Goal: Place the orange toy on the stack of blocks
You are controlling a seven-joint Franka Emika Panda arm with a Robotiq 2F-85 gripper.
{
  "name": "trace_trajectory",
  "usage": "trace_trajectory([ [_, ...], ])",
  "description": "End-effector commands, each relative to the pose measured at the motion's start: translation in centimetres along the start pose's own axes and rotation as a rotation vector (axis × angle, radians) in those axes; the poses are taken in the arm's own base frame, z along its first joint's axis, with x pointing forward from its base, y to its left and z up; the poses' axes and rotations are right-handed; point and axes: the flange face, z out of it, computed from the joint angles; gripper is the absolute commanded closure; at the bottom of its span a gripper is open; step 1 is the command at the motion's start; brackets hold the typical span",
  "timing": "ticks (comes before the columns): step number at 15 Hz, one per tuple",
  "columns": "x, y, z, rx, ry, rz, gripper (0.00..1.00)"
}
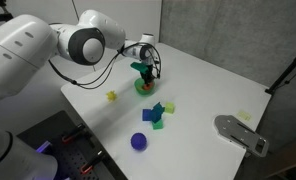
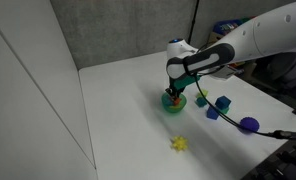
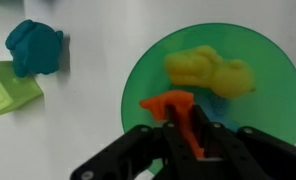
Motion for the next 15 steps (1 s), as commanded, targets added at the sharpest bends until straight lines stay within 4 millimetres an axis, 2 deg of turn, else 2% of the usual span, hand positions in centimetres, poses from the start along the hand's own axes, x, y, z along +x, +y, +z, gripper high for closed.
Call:
trace_trajectory([
  [1, 0.1, -0.1, -3.3, 0.003, 0.002, 0.009, 0.94],
  [4, 0.0, 0.2, -5.6, 0.005, 0.006, 0.008, 0.94],
  [8, -0.2, 2.0, -8.3, 0.006, -0.012, 0.019, 0.94],
  [12, -0.5, 5.6, -10.2, -0.007, -0.029, 0.056, 0.94],
  [15, -1.1, 8.9, -10.8, -0.014, -0.043, 0.092, 0.94],
])
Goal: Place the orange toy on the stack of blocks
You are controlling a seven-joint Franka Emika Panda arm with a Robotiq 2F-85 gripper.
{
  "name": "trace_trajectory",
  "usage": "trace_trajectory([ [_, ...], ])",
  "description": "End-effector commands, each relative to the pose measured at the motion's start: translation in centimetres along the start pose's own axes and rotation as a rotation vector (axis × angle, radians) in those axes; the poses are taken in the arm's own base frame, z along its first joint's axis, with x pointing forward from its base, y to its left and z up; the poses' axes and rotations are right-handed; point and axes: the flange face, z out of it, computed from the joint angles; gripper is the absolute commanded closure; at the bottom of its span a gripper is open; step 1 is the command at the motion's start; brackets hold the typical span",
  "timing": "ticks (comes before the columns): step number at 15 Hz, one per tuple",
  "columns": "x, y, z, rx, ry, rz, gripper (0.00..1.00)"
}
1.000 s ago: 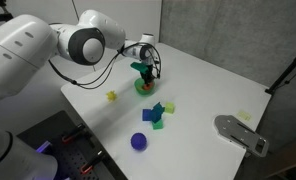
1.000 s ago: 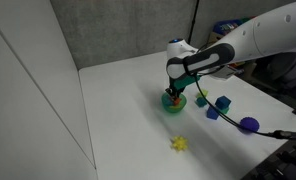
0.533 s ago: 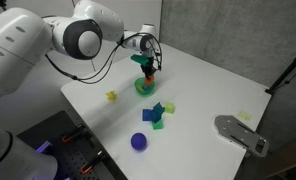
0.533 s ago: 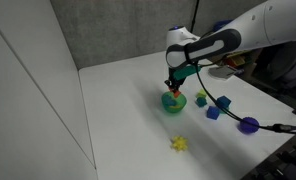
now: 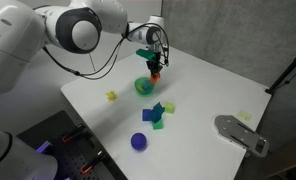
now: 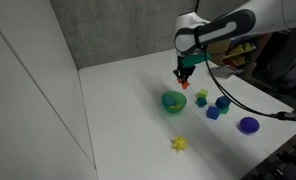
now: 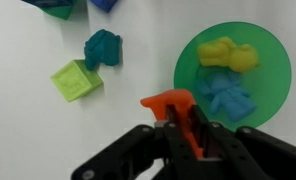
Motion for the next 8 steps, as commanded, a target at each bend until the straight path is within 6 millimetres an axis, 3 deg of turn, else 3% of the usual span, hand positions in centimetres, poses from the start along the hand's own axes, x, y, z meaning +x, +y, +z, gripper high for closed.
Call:
trace_trajectory([
  [1, -1.5, 4.0, -1.3, -0.016, -0.036, 0.026, 0.93],
  [8, -5.5, 9.8, -0.5, -0.031, -0.114, 0.079, 0.93],
])
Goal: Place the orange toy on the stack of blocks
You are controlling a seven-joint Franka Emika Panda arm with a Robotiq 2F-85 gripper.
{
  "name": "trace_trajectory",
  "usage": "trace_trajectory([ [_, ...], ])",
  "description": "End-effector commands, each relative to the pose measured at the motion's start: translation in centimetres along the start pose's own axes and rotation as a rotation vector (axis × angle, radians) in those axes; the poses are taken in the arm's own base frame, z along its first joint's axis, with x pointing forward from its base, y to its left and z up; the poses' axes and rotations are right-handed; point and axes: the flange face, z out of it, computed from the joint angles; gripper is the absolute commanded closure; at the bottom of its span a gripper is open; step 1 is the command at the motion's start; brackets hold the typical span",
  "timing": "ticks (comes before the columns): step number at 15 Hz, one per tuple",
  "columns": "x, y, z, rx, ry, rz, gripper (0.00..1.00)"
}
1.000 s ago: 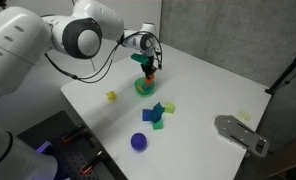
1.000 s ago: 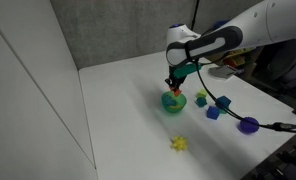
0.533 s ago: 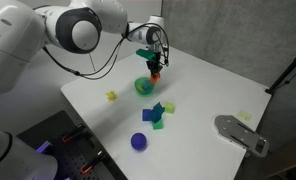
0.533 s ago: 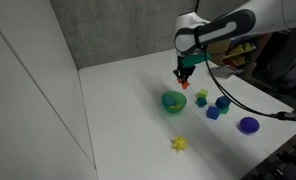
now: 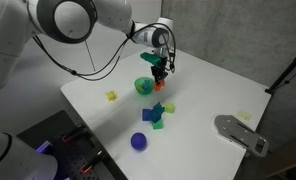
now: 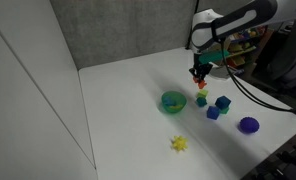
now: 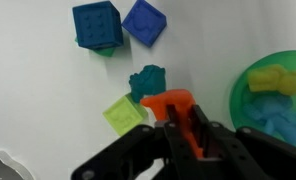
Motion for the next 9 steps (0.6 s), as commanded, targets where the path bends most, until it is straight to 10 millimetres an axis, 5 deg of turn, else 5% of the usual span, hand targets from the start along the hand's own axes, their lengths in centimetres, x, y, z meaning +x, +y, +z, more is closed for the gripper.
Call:
trace_trajectory([
  [1, -3.5, 2.8, -0.6, -0.018, -0.033, -0.004, 0.94],
  [9, -8.4, 7.7, 1.6, -0.076, -0.113, 0.036, 0.93],
])
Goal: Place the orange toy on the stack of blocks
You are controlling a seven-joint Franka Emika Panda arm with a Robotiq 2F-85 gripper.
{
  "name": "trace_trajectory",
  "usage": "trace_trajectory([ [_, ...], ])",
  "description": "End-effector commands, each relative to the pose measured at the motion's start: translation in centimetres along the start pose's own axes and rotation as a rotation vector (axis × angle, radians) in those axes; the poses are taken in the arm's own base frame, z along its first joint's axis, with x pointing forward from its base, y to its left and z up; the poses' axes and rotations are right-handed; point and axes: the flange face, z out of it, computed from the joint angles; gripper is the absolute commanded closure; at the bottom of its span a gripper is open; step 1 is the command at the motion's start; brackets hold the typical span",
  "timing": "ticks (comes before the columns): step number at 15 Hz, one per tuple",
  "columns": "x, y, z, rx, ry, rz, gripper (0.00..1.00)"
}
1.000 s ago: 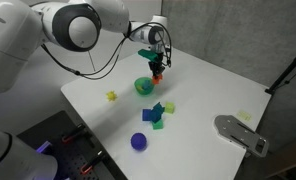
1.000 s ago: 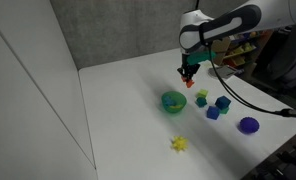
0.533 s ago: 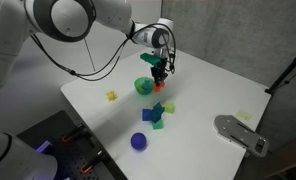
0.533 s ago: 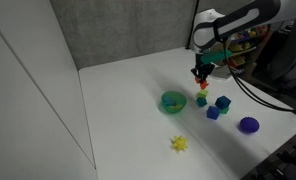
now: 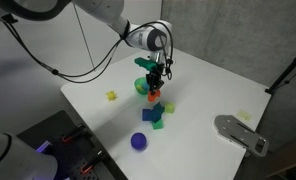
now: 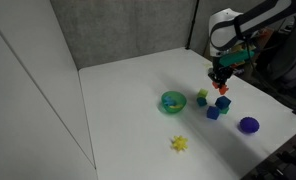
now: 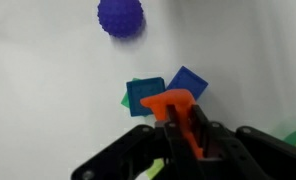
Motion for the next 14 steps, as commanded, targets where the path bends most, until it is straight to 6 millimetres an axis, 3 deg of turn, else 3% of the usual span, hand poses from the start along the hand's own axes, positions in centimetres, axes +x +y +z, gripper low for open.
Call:
trace_trajectory([
  [1, -1.7, 2.5, 1.0, -0.02, -0.004, 0.017, 0.93],
  [8, -0.7, 5.3, 3.9, -0.068, -0.022, 0.049, 0.94],
  [14, 0.6, 4.4, 4.7, -0.077, 0.021, 0.027, 0.94],
])
